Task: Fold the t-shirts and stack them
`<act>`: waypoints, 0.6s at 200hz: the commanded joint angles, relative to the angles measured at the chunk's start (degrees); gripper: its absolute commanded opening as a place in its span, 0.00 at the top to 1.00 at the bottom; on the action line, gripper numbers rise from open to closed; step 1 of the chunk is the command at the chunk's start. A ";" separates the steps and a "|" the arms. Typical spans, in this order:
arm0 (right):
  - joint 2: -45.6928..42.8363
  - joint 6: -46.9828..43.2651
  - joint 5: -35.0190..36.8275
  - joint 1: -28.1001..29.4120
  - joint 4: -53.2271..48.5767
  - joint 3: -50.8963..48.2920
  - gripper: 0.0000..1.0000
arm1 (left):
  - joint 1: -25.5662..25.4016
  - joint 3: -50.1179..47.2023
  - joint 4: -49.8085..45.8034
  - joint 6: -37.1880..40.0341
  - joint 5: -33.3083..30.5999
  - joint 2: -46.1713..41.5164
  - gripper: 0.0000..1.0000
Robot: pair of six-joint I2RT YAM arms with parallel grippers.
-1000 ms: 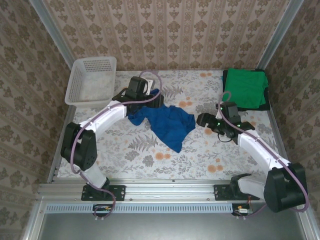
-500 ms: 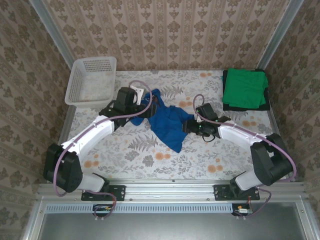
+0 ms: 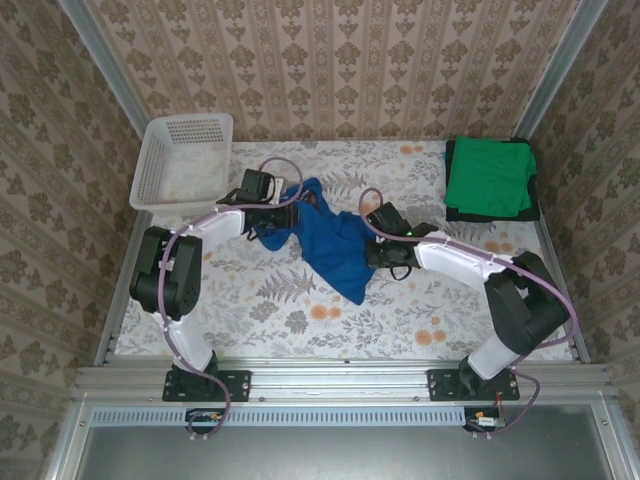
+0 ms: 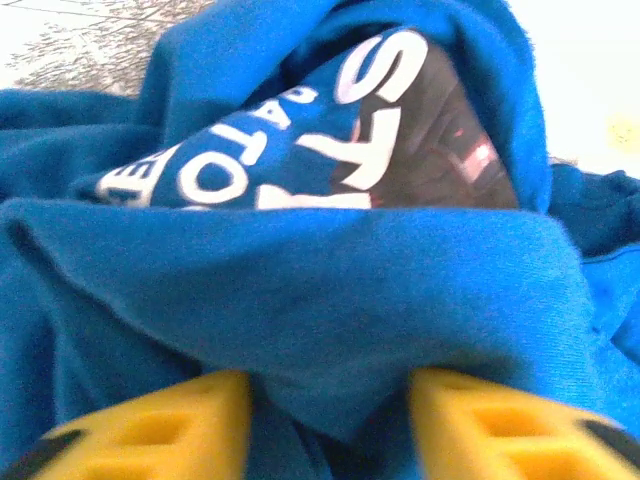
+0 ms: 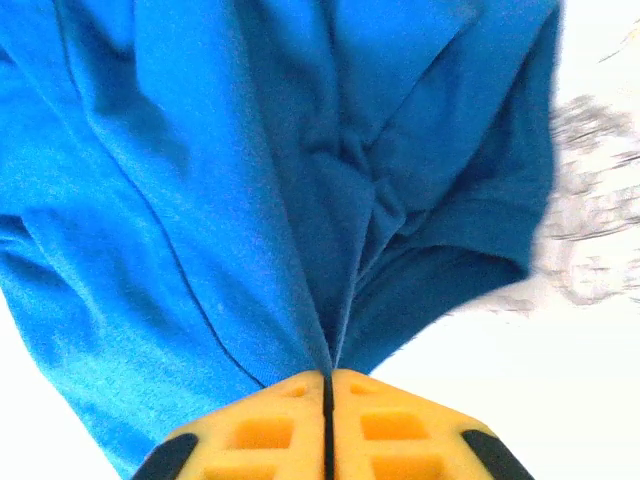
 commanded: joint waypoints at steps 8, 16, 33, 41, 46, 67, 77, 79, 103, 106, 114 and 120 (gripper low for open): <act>-7.28 -4.45 5.28 -2.03 -6.62 4.26 1.00 | -0.21 5.47 -0.25 1.82 4.81 1.26 0.87; -7.71 -5.66 4.46 -3.37 -8.07 5.94 1.00 | -0.04 8.12 -2.17 2.71 5.18 1.17 0.97; -7.60 -7.44 3.41 -6.23 -10.17 10.58 1.00 | 0.44 14.54 -6.27 4.84 6.29 0.19 1.00; -7.56 -8.24 3.44 -7.35 -10.40 12.67 1.00 | 0.58 16.97 -7.51 5.57 6.11 -0.67 1.00; -7.46 -8.70 3.06 -8.16 -10.60 14.25 1.00 | 0.70 18.40 -8.12 6.13 6.10 -1.12 1.00; -5.16 -10.50 0.66 -13.17 -12.77 24.49 1.00 | 2.35 28.86 -12.20 7.25 4.89 -1.83 1.00; -3.38 -11.23 0.30 -15.54 -14.21 31.32 1.00 | 2.98 34.35 -13.76 7.57 5.01 -1.67 1.00; -3.11 -11.30 0.39 -16.03 -14.63 32.47 1.00 | 3.07 35.45 -14.13 7.66 4.88 -1.77 1.00; -1.03 -11.70 -0.40 -19.54 -19.35 47.08 1.00 | 2.42 43.05 -17.05 9.57 4.17 -4.62 1.00; -1.18 -11.68 -0.70 -19.79 -19.71 48.40 1.00 | 2.26 42.85 -16.74 9.69 3.92 -5.57 1.00; -2.09 -12.05 -1.34 -19.94 -20.45 50.50 1.00 | 1.37 41.20 -15.77 10.62 3.33 -8.70 1.00; -3.36 -12.38 -1.78 -19.96 -20.14 50.42 1.00 | 0.33 38.26 -14.45 11.50 2.33 -11.47 1.00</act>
